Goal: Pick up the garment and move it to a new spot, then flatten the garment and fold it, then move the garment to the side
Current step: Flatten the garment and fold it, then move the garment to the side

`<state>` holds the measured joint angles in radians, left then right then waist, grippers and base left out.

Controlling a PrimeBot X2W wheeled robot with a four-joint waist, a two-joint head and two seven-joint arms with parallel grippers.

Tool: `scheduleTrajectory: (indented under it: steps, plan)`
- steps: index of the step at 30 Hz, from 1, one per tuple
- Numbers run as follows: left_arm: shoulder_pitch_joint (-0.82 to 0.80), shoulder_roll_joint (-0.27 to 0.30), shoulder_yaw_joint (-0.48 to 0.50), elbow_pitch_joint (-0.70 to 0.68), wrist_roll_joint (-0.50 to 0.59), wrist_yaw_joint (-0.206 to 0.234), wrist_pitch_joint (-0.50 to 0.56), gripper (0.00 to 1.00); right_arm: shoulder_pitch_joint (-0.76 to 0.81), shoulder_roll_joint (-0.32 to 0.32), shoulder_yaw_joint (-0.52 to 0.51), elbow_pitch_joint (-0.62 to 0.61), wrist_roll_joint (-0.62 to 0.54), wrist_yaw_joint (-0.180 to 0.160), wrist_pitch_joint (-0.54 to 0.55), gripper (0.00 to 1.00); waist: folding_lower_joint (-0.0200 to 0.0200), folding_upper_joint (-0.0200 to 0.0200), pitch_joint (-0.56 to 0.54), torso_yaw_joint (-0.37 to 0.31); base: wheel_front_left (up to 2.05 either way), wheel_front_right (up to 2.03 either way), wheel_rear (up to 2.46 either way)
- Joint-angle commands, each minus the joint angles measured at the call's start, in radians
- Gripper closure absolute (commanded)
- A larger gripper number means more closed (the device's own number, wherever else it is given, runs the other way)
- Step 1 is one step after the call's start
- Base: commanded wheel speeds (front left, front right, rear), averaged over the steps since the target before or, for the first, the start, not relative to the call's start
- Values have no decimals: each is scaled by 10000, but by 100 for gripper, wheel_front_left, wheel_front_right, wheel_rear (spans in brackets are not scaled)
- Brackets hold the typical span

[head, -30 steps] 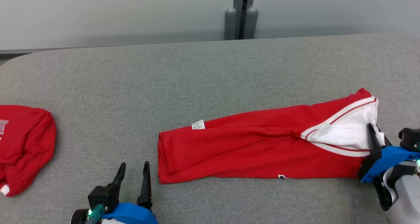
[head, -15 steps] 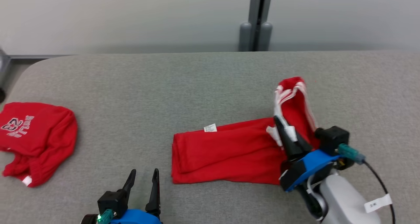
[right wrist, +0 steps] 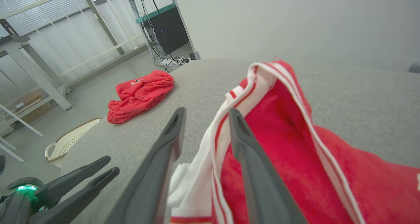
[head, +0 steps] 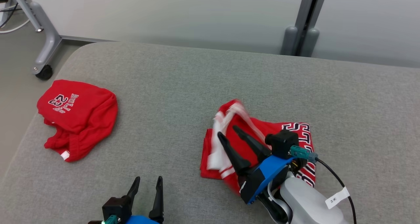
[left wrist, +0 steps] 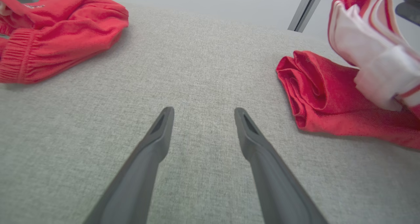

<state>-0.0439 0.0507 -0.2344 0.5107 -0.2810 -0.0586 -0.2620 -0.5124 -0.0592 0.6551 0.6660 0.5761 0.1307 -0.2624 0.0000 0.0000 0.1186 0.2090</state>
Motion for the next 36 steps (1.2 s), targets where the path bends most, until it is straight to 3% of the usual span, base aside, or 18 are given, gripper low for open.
scheduleTrajectory:
  steps: [1, 5, 14, 20, 27, 36]
  plan:
    - [-9, 0, 79, -46, -33, 46, -40, 0, -160, 37, -29, -236, 81, 0, -30, 0, 0, 0, -21, -103, 0, 0, 0]
    - [-76, 2, 213, -190, -24, 107, -40, 0, 81, 11, -637, -813, -236, 0, -30, 0, 0, 0, -147, -504, 0, 0, 0]
    - [-188, 0, 679, -599, 305, 198, -40, 0, 1515, -92, -3799, -1418, -2279, 0, -31, 0, 0, 0, -515, -1644, 0, 0, 0]
    - [7, 2, 923, -804, 611, 256, -40, 0, 2540, 11, -5074, -1555, -3300, 0, -31, 0, 0, 0, -697, -2199, 0, 0, 0]
    - [665, 2, 907, -952, 776, 313, -40, 0, 3712, 72, -5534, -1497, -3930, 0, -31, 0, 0, 0, -1073, -2547, 0, 0, 0]
    - [1045, 3, 859, -1025, 747, 336, -40, 0, 4107, 79, -5318, -1417, -3633, 0, -31, 0, 0, 0, -1234, -2649, 0, 0, 0]
